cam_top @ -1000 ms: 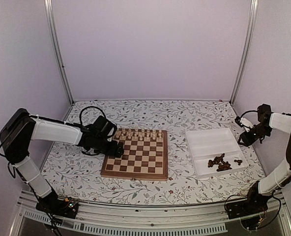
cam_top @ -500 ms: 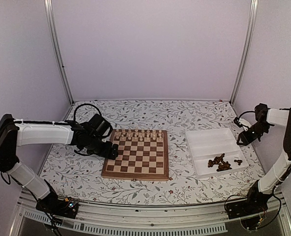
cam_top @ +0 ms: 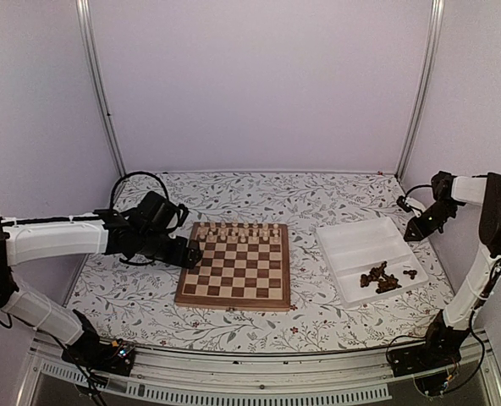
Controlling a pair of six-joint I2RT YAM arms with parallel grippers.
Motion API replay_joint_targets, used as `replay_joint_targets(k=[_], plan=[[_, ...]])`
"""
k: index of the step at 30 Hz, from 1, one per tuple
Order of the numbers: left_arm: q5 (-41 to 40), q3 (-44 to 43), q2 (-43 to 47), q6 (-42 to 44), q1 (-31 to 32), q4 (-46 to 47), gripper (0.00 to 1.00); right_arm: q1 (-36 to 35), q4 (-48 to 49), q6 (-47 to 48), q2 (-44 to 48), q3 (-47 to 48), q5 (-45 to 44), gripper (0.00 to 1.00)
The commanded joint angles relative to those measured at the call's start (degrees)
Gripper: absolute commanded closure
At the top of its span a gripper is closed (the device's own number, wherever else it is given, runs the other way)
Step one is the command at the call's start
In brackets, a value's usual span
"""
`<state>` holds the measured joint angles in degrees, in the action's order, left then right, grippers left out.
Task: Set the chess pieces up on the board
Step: Adjust the storage box at the center of the board.
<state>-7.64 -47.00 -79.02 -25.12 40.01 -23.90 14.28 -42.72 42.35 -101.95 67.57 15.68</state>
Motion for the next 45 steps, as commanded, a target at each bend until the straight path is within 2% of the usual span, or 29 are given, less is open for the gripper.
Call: replay_joint_targets(k=[1,23,32,35,37,41,45], plan=[[1.34,1.55,1.59,0.95,0.6,3.31,0.04,-1.96,-0.2,0.89,-4.29,3.19,-3.16,0.81],[2.03,5.87,2.21,-0.13,0.6,6.54,0.04,-13.88,-3.79,-1.76,-21.02,26.71,-5.44,0.81],[0.75,7.01,1.21,-0.8,0.6,6.95,0.04,-20.66,-4.01,-2.87,-24.42,29.54,-4.52,0.81],[1.14,6.32,0.86,-0.61,0.6,6.82,0.04,-20.69,-3.49,-3.61,-22.89,29.43,-4.87,0.79],[1.43,4.66,0.6,0.33,0.6,5.93,0.04,-20.7,-3.63,-4.38,-20.83,29.22,-4.74,0.74],[1.13,-1.83,-0.43,3.35,0.6,3.05,0.04,-20.63,-2.78,-6.03,-12.53,25.0,-2.27,0.63],[2.74,-9.65,-1.82,7.89,0.68,2.2,0.06,-20.12,-1.76,-6.44,-1.83,17.05,-0.22,0.6]])
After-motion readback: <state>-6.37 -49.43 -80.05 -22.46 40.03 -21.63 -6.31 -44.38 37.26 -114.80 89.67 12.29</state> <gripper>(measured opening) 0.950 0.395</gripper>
